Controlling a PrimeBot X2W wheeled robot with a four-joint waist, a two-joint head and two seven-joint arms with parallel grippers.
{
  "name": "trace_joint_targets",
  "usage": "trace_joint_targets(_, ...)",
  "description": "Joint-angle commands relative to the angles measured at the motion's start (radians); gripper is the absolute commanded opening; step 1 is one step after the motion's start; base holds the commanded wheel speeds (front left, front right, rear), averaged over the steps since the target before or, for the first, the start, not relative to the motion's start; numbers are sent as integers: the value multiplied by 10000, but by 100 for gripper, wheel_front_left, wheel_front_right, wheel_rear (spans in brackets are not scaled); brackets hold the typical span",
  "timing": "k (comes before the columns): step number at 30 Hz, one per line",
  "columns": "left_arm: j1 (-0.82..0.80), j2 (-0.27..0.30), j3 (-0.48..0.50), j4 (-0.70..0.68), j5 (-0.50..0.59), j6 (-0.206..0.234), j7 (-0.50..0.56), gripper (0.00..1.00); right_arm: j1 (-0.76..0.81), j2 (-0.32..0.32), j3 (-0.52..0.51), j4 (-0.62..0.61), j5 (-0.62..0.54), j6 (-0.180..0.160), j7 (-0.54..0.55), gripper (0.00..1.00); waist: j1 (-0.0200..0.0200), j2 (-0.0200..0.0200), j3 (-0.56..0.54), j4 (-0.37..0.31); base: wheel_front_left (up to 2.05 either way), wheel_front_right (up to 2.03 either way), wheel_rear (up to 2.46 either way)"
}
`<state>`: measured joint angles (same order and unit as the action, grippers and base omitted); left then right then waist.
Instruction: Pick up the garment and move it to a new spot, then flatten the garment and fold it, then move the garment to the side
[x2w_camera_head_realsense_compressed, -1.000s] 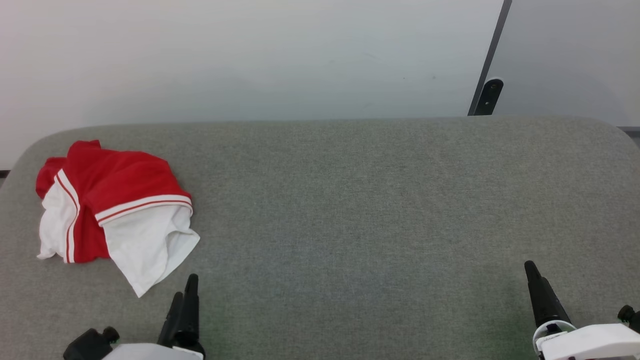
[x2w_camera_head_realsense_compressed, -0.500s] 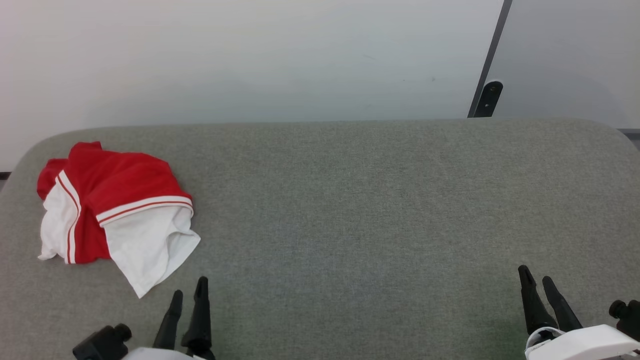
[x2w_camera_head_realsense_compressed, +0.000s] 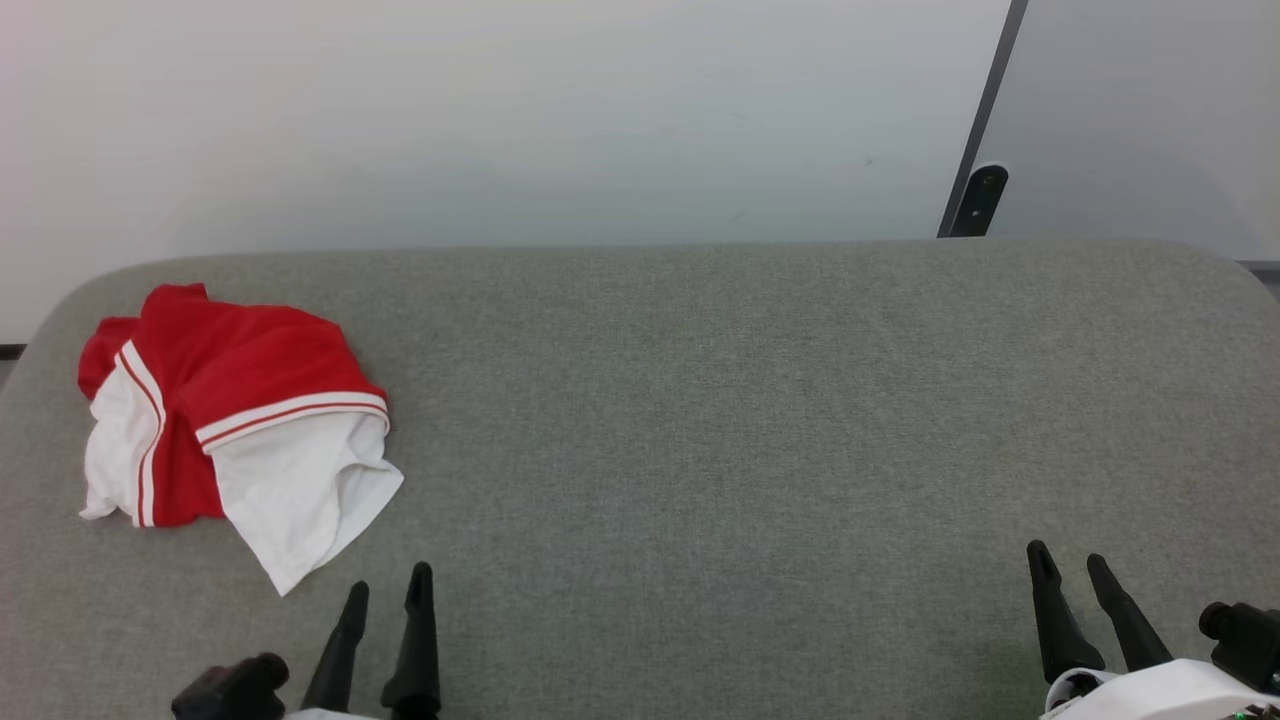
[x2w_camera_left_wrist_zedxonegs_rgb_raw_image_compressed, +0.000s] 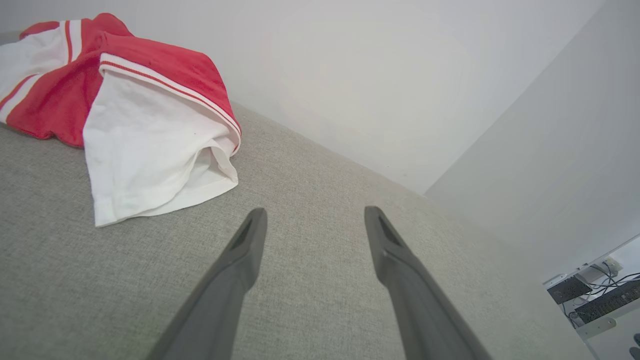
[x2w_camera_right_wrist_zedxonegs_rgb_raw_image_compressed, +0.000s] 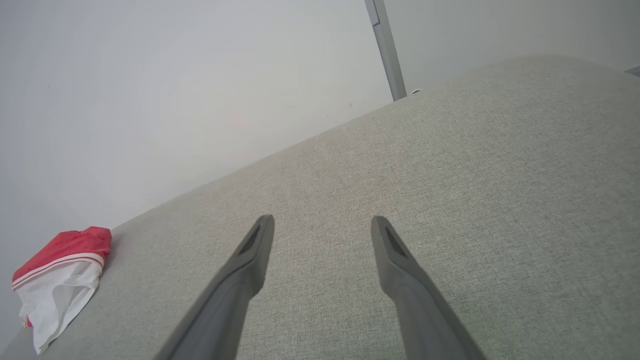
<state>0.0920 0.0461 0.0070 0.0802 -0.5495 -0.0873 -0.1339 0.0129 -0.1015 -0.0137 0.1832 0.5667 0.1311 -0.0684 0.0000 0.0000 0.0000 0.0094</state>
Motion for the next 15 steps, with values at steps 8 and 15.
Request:
trace_joint_targets(8, 194, 65, -107, -280, 1020, 82, -285, 100, 201, 39, -128, -270, -888, -3, -276, 100, 0, 0, -22, 29, 0, 0, 0)
trace_joint_targets(15, 319, 66, -201, -389, 1732, 109, -465, 100, 342, 116, -253, -329, -1454, -4, -399, 100, 0, 0, -49, 50, 0, 0, 0)
